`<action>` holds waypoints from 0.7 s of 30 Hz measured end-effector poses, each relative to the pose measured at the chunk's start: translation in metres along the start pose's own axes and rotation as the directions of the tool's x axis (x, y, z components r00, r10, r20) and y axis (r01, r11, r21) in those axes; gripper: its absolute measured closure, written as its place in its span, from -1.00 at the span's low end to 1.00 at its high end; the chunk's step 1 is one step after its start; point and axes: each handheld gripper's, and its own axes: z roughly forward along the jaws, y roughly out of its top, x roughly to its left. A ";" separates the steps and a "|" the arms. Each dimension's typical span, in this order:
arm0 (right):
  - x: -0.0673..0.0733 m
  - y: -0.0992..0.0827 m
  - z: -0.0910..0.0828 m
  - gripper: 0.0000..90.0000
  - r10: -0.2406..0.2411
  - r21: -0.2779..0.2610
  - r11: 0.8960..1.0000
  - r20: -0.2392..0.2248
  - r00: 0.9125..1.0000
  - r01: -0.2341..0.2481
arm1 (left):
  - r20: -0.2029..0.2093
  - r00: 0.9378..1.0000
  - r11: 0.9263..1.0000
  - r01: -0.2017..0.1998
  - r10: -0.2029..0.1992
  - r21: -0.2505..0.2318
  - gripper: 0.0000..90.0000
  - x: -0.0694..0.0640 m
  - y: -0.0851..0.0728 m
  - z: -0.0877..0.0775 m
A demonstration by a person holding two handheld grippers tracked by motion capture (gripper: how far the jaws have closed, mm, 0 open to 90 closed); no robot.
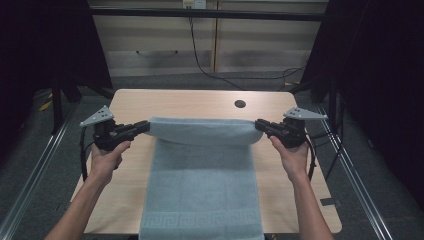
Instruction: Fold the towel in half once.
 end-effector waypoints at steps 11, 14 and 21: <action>0.035 -0.006 -0.052 0.85 -0.056 -0.031 0.998 -0.097 0.994 0.054 | 0.080 0.993 0.996 -0.091 0.090 0.013 0.85 -0.052 -0.023 -0.059; 0.047 -0.028 -0.063 0.84 -0.056 0.003 0.998 -0.113 0.992 0.057 | 0.098 0.994 0.997 -0.060 0.056 0.038 0.86 -0.060 -0.048 -0.067; 0.074 -0.088 -0.083 0.84 -0.027 0.086 0.996 -0.150 0.988 0.040 | 0.146 0.989 0.988 -0.031 0.008 0.154 0.87 -0.073 -0.104 -0.079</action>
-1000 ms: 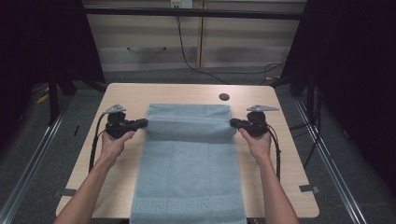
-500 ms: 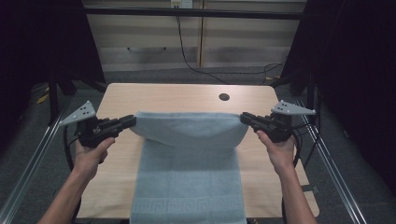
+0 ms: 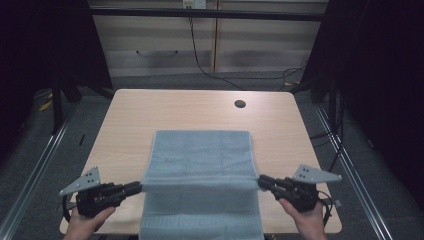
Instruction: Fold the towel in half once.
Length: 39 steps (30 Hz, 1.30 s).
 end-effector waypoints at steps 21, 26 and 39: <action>0.013 -0.052 0.018 0.48 0.058 0.150 0.988 -0.065 0.996 -0.047 | 0.006 0.999 0.987 0.035 -0.037 0.159 0.46 0.024 -0.010 0.040; -0.012 -0.027 0.062 0.44 0.026 0.172 0.985 -0.066 0.997 -0.014 | -0.017 0.999 0.986 0.034 -0.031 0.164 0.36 0.045 0.008 0.068; -0.063 0.004 0.143 0.20 0.040 0.210 0.977 0.019 0.999 -0.044 | -0.152 0.988 0.969 0.071 -0.035 0.238 0.26 0.098 0.019 0.128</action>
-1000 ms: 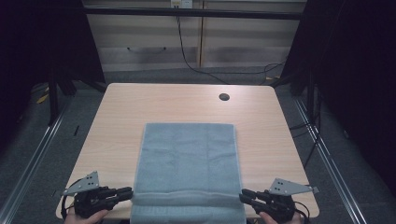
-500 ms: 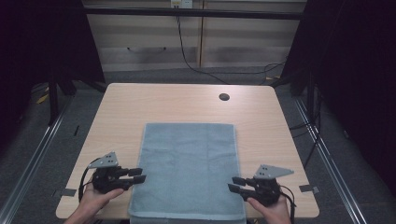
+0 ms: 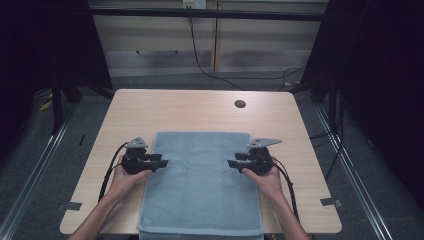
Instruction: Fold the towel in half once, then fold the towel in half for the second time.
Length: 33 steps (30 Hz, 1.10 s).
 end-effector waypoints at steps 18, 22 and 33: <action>0.028 -0.029 0.006 0.16 -0.075 0.123 0.990 0.021 0.997 0.072 | 0.021 0.997 0.997 -0.078 0.078 0.026 0.35 -0.024 -0.030 -0.015; 0.038 -0.038 -0.003 0.19 -0.084 0.127 0.988 0.007 0.996 0.083 | 0.050 0.995 0.995 -0.092 0.090 0.039 0.36 -0.036 -0.041 -0.026; 0.059 -0.053 -0.023 0.21 -0.095 0.166 0.981 -0.062 0.993 0.105 | 0.121 0.987 0.992 -0.110 0.101 0.066 0.29 -0.060 -0.058 -0.045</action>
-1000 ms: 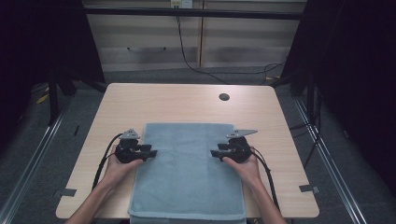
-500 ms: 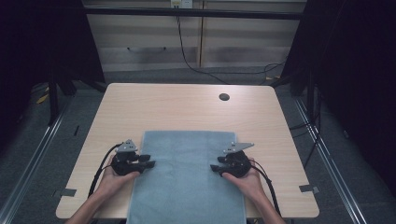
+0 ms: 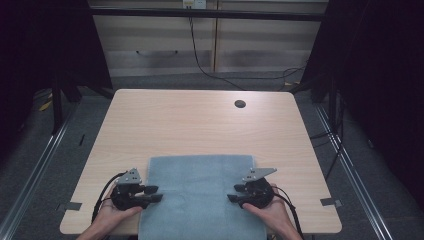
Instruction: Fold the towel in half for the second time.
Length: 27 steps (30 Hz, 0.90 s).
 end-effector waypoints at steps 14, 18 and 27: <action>-0.080 0.021 -0.024 0.17 0.160 -0.167 0.977 0.148 0.976 -0.135 | -0.112 0.982 0.984 0.140 -0.152 -0.109 0.16 0.066 0.038 -0.007; -0.093 0.029 -0.011 0.14 0.184 -0.193 0.969 0.151 0.971 -0.154 | -0.152 0.969 0.976 0.176 -0.195 -0.128 0.10 0.090 0.041 -0.002; -0.115 0.033 0.008 0.01 0.189 -0.167 0.972 0.146 0.971 -0.164 | -0.155 0.965 0.974 0.197 -0.214 -0.116 -0.05 0.109 0.046 0.011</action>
